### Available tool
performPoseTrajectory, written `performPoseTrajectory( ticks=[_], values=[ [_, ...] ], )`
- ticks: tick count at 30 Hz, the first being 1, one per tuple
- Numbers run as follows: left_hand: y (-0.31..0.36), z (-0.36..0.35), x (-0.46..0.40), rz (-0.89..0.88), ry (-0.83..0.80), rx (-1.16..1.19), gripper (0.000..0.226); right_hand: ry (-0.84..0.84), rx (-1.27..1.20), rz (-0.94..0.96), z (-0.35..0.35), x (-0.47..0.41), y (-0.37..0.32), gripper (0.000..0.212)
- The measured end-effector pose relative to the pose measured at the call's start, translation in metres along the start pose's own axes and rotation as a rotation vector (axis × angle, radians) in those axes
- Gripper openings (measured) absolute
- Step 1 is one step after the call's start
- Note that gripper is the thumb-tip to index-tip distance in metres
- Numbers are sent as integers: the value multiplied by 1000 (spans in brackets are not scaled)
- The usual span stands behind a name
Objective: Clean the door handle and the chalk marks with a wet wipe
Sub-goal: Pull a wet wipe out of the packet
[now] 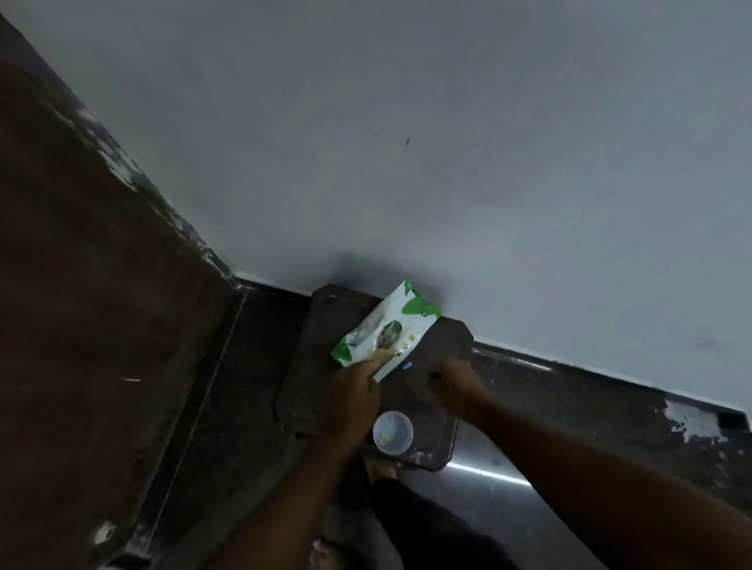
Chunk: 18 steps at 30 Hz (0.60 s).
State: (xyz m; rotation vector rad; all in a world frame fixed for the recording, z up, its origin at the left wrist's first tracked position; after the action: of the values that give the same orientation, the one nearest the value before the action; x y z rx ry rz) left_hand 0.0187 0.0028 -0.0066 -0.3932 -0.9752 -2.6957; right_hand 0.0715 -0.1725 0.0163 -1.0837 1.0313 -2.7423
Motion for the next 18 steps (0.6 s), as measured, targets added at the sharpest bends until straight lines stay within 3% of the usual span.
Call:
performPoseTrajectory(
  ticks=[2, 6, 12, 15, 18],
  values=[
    [-3, -12, -15, -26, 35, -33, 44, 9, 13, -38, -2, -21, -1, 21],
    [-5, -34, -48, -7, 180, -141, 23, 73, -23, -40, -6, -71, -10, 22],
    [-31, -56, -82, 92, 83, -285, 29, 92, -23, -64, -24, -125, -11, 29],
    [-34, -61, -90, 103, 165, -255, 16, 77, 8, -124, -31, -136, -3, 24],
    [-33, -70, -93, 77, 237, -247, 18, 51, -28, -170, -38, -138, 4, 19]
  ],
)
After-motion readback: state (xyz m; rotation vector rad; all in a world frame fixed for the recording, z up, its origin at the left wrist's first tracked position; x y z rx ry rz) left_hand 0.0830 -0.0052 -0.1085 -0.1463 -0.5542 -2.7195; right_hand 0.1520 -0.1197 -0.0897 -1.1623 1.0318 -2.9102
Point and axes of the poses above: each hand's wrist, its own x-axis away from the middle knuckle, its own z-axis out of the back of the hand, y = z × x, the point moved 2 cm from there along -x, towards the middle knuckle, and after that the axes turned 13 degrees about -x, right-handed, at the moved point
